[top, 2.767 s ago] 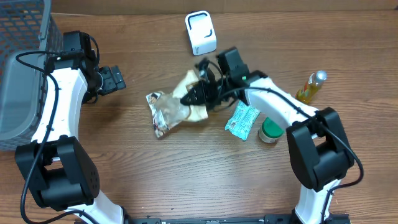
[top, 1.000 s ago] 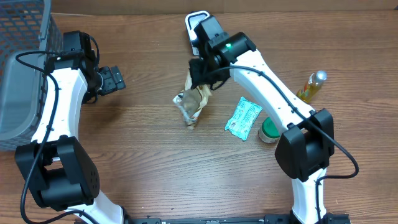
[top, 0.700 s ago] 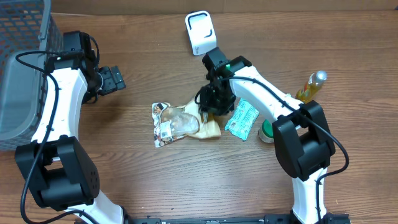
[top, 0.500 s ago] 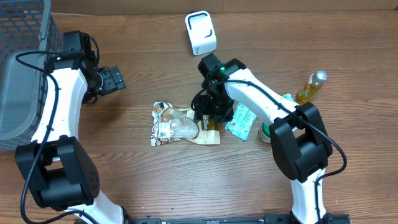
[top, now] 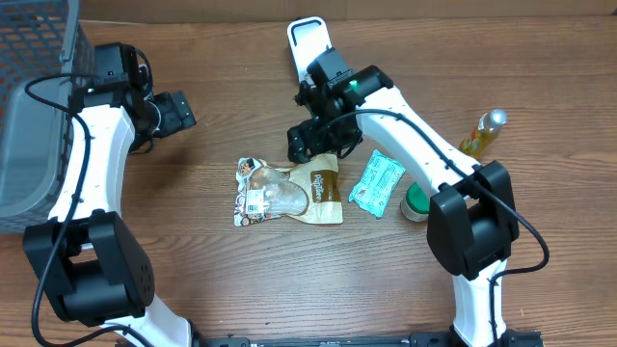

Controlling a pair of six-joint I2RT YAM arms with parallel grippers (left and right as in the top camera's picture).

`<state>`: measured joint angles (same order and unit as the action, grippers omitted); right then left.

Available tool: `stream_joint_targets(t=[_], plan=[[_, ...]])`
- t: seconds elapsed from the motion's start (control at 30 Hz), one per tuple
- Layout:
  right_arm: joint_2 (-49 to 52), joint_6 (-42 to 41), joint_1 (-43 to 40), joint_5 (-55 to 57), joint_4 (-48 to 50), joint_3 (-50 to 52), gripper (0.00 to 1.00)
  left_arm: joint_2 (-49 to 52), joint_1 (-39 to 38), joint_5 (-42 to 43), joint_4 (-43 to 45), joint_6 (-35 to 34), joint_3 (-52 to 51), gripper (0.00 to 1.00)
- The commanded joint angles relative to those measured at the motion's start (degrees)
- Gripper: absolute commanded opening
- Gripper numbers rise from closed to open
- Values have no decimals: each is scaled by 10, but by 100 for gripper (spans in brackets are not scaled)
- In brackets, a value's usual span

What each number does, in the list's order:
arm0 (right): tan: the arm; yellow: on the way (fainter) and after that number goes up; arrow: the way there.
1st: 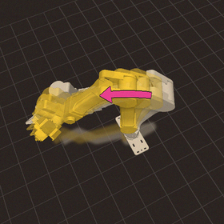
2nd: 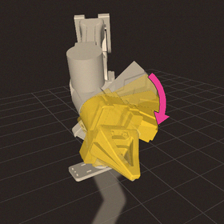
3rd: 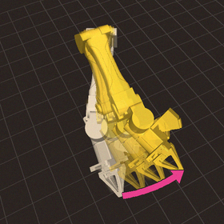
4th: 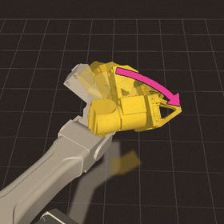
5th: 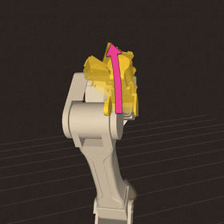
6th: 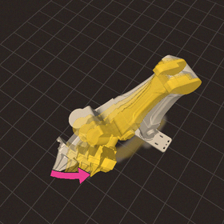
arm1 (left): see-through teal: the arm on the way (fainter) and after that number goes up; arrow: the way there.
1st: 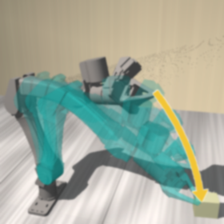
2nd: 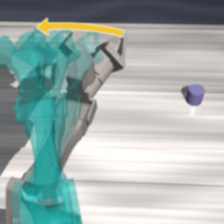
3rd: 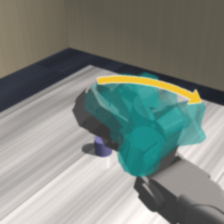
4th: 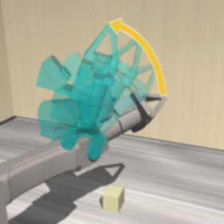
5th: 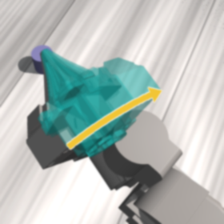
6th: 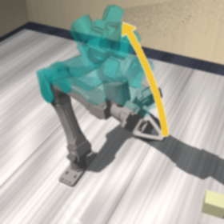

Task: Scan the item barcode

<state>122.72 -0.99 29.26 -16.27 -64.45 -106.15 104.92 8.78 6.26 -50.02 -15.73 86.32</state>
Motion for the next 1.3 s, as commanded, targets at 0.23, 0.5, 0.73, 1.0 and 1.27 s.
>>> stream_joint_targets(t=[0.23,0.5,0.73,1.0,1.27], plan=[[50,116,-34,-98,10,0,89,11,-97,125,-157,51,-70,6],[100,117,-38,-174,7,2,89,25,-137,113,-77,45,-159,6],[101,113,-38,-209,24,54,89,54,-141,113,-19,39,-205,7],[101,113,-38,-356,46,85,83,82,-141,113,-7,39,-206,6],[101,75,-30,-363,87,117,64,82,-141,113,-7,39,-206,6]])
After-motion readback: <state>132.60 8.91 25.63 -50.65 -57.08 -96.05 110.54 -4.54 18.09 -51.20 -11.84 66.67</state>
